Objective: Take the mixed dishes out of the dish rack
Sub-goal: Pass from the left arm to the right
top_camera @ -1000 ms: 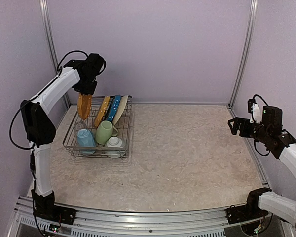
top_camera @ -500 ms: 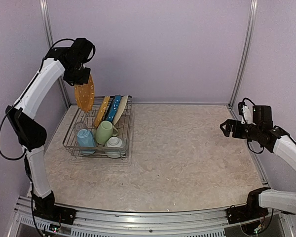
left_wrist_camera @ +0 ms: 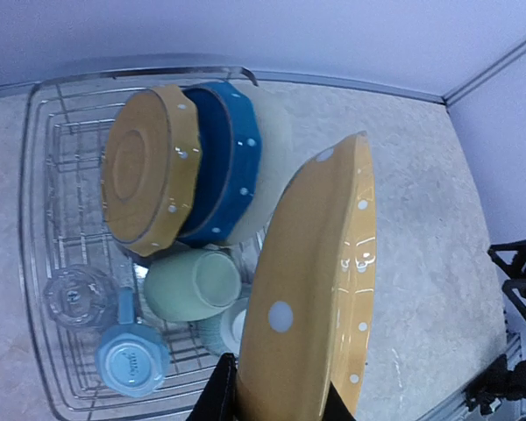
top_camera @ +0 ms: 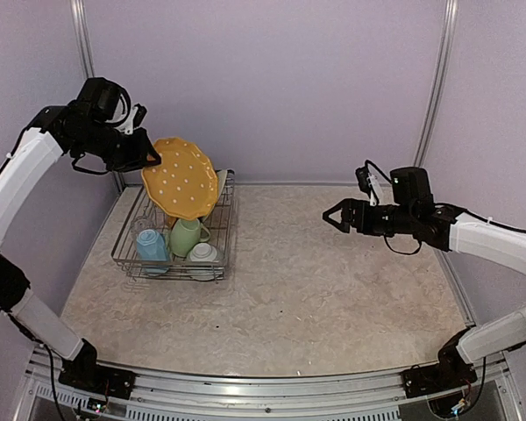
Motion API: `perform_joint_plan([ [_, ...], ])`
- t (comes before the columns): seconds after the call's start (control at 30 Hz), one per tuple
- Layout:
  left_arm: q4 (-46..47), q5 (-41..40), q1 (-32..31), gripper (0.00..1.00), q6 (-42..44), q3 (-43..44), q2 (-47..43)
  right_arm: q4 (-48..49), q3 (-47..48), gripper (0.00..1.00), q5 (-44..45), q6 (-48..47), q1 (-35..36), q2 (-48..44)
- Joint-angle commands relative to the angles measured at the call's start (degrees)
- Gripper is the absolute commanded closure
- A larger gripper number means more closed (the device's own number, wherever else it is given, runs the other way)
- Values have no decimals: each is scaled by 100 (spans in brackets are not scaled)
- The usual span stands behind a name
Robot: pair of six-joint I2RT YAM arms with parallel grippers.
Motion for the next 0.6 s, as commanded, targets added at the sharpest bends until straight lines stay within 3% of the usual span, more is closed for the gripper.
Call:
perform_joint_plan([
  [0.0,1936,2245,-108,100,-516,-649,-191,1101,443,0,-467,831,504,501],
  [0.17,2476,3077,-273,100,-652,-1206,13,2444,505,4,-722,1605,893,1075],
  [0.4,2969,3719,-401,100,-888,-1793,295,3126,792,9,-803,2108,1128,1857],
  [0.57,3137,3898,-494,100,-969,-1993,415,3663,929,20,-1045,2533,1151,2417],
])
